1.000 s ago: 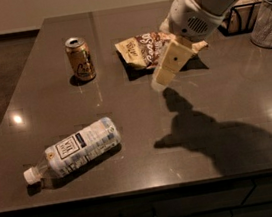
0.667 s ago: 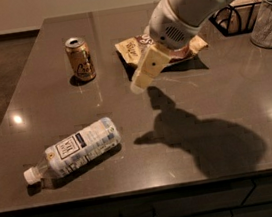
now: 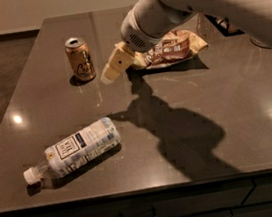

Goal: Knock orange can over

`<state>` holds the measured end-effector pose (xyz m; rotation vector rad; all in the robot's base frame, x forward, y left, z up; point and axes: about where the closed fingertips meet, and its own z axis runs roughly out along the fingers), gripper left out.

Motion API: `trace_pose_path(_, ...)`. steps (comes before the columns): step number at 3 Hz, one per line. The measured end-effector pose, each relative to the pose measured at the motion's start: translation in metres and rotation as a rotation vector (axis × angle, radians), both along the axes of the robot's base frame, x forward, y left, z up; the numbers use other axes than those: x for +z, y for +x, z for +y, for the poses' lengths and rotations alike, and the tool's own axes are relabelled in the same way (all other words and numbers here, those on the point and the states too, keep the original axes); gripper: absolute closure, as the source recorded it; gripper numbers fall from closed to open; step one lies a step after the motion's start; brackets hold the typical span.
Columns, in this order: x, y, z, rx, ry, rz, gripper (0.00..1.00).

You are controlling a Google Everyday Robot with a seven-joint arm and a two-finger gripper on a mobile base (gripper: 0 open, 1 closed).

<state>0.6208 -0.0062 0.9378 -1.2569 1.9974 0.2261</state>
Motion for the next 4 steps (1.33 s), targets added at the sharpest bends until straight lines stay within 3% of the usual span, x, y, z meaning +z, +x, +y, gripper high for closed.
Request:
trace_pose_path(1,-0.006,0.031,0.024,-0.066,0.06,0.003,0.0)
trace_pose_path(2,-0.008,0.049,0.052,-0.087,0.101,0.014,0.0)
trace_pose_path(4,-0.014,0.084,0.094,-0.066,0.121,-0.003,0.0)
